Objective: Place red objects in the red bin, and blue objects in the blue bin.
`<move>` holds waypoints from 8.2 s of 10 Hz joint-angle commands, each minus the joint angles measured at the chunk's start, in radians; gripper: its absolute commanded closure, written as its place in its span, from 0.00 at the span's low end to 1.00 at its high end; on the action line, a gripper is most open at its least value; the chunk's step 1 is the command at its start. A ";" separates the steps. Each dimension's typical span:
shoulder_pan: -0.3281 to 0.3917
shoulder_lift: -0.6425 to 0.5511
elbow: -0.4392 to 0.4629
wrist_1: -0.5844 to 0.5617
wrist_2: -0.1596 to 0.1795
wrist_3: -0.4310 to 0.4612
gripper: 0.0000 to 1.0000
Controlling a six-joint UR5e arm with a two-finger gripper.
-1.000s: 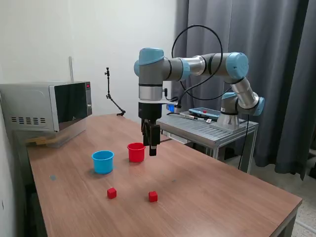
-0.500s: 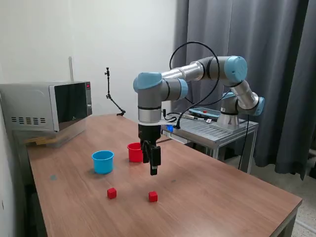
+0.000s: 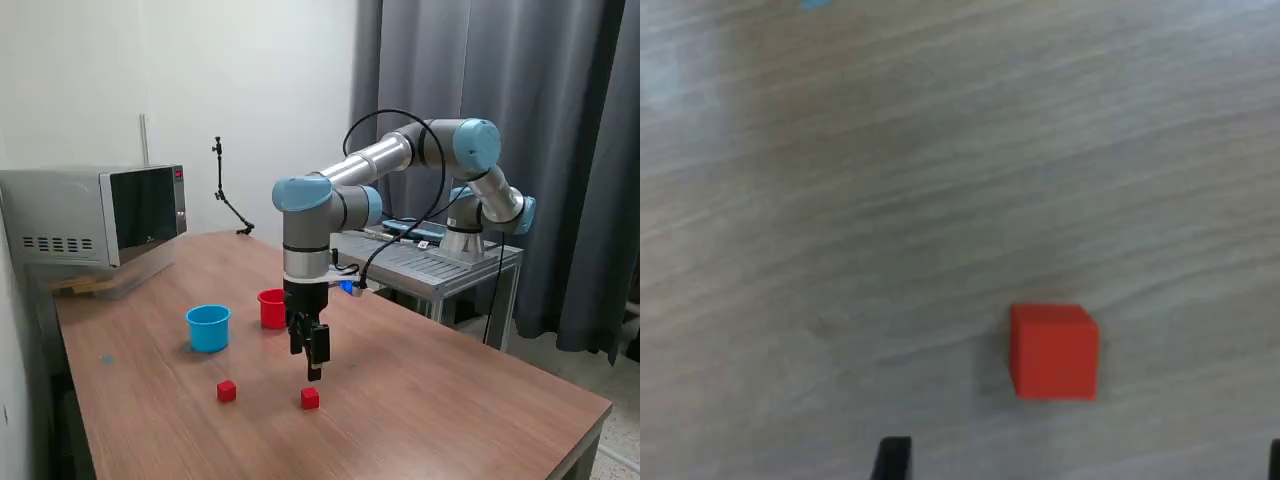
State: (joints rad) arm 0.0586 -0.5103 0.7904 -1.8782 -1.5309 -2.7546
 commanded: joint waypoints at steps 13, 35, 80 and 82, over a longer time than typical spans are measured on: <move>0.013 0.035 0.076 -0.128 -0.008 0.084 0.00; -0.011 -0.065 0.000 0.000 -0.009 0.063 1.00; -0.401 -0.519 0.728 -0.269 -0.015 0.006 1.00; -0.401 -0.501 0.736 -0.295 -0.014 0.003 1.00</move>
State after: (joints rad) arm -0.3426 -1.0250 1.5176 -2.1517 -1.5461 -2.7501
